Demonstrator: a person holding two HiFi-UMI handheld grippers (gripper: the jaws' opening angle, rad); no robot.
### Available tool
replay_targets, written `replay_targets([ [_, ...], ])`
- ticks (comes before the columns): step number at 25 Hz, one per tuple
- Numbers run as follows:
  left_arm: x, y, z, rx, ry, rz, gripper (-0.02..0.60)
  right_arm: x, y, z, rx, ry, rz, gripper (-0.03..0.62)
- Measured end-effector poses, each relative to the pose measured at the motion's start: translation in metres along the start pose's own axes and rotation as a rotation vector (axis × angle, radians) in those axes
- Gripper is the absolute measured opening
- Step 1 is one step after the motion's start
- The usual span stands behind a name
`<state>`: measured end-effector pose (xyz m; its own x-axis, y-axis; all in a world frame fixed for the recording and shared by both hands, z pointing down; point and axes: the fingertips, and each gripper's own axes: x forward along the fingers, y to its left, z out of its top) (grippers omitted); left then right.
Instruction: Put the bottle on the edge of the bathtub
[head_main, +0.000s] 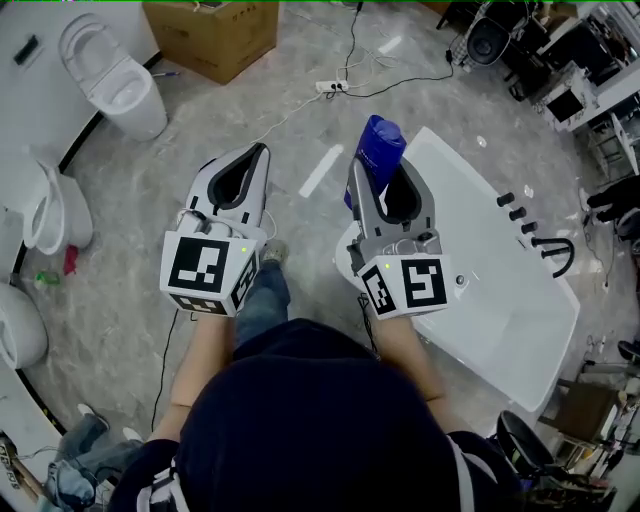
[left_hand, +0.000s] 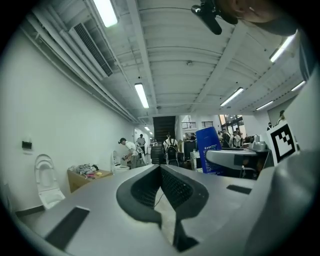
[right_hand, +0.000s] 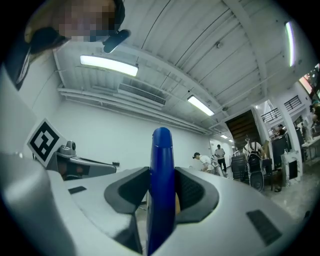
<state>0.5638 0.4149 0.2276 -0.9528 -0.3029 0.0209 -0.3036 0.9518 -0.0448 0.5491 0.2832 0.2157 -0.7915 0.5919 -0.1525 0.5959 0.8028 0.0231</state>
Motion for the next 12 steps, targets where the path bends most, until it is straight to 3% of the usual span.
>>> replay_targets([
  [12,0.207,0.087,0.015,0.048,-0.03,-0.28,0.021,0.158,-0.092,-0.011,-0.043,-0.035,-0.242,0.169],
])
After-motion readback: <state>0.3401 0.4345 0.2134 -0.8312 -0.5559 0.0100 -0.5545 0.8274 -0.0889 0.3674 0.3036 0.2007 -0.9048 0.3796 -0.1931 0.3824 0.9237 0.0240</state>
